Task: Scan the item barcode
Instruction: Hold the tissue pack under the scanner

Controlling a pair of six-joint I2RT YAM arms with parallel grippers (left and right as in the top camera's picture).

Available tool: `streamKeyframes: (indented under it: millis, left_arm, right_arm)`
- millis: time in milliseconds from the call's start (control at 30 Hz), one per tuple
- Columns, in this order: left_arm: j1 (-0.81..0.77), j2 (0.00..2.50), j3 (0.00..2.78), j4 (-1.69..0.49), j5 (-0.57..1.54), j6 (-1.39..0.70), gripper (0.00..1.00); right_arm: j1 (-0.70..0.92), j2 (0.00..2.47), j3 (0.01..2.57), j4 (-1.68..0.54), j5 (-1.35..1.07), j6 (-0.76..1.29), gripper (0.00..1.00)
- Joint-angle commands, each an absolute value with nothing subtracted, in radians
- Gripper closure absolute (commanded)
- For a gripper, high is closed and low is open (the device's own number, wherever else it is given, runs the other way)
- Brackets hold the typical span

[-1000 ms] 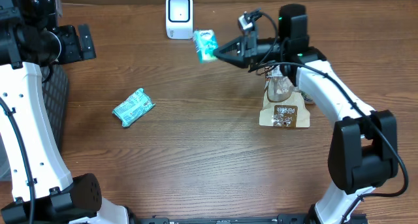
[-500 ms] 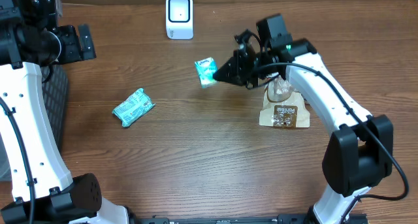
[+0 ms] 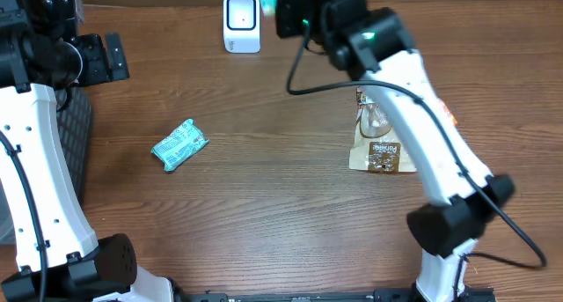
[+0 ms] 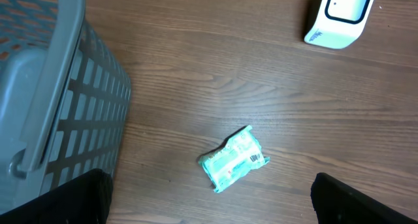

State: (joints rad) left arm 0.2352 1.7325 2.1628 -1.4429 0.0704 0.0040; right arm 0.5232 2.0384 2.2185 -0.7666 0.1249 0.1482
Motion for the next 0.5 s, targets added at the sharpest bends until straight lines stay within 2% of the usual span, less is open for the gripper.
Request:
streamKeyframes:
  millis: [0,100,233,467]
  left_arm:
    - [0.222,1.728,2.181,-1.439,0.068,0.023,0.0]
    - [0.222,1.728,2.181,-1.439,0.068,0.023,0.0]
    - [0.222,1.728,2.181,-1.439,0.068,0.023,0.0]
    - [0.222,1.728,2.181,-1.439,0.068,0.023,0.0]
  right_arm:
    - [0.548,2.178,2.219,-0.636,0.393,-0.089,0.96]
    - [0.57,2.29,2.218,-0.431,0.442,-0.306,0.96]
    - [0.583,2.403,2.218,-0.263,0.449,-0.508,0.96]
    - [0.588,2.541,2.218,-0.109,0.448,-0.665,0.96]
